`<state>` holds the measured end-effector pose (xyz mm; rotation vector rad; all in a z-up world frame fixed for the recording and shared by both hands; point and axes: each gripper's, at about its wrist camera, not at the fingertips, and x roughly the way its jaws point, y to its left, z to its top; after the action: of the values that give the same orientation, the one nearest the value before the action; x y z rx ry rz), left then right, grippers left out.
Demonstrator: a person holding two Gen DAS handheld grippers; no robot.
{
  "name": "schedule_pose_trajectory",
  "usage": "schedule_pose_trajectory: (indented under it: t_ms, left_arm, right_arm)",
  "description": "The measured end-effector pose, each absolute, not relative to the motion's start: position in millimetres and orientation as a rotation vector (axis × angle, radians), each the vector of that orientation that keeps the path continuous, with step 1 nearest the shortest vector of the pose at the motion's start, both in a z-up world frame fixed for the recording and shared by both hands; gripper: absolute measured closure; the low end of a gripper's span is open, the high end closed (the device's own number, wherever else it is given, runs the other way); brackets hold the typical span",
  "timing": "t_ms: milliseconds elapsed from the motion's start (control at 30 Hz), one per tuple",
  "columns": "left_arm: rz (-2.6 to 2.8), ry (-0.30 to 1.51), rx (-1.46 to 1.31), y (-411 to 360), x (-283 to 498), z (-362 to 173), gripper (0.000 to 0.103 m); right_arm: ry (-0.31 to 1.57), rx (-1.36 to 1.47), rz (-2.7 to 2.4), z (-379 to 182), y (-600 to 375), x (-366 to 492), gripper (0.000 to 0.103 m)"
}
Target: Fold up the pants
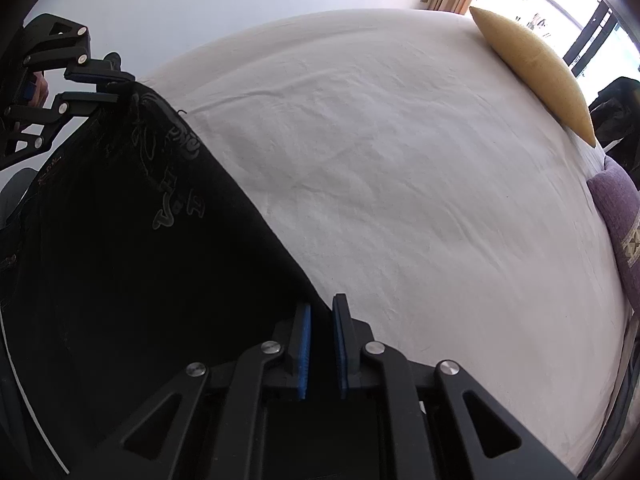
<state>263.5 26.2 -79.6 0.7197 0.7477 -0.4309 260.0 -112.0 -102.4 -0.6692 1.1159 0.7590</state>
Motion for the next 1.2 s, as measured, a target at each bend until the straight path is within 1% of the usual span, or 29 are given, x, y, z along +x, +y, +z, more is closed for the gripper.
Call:
schedule_pose_trajectory:
  t_ms: [300, 533, 800, 833, 1200]
  left_arm:
    - [-0.421, 0.731, 0.679, 34, 246, -65, 0.094]
    - [-0.421, 0.693, 0.632, 33, 220, -44, 0.094]
    - [-0.433, 0.673, 0.581, 27, 178, -26, 0.094]
    - [-0.440, 0.671, 0.582, 25, 170, -25, 0.096]
    - [-0.510, 0.697, 0.600, 5, 76, -37, 0.096]
  right_arm:
    - [1.074, -0.637, 0.712, -89, -112, 248, 0.099]
    - [0.998, -0.575, 0.673, -73, -105, 225, 0.101]
    - [0.911, -0.539, 0.688, -46, -91, 161, 0.101]
    - [0.907, -0.547, 0.688, -46, -88, 150, 0.101]
    - [0.888, -0.429, 0.646, -56, -101, 65, 0.101]
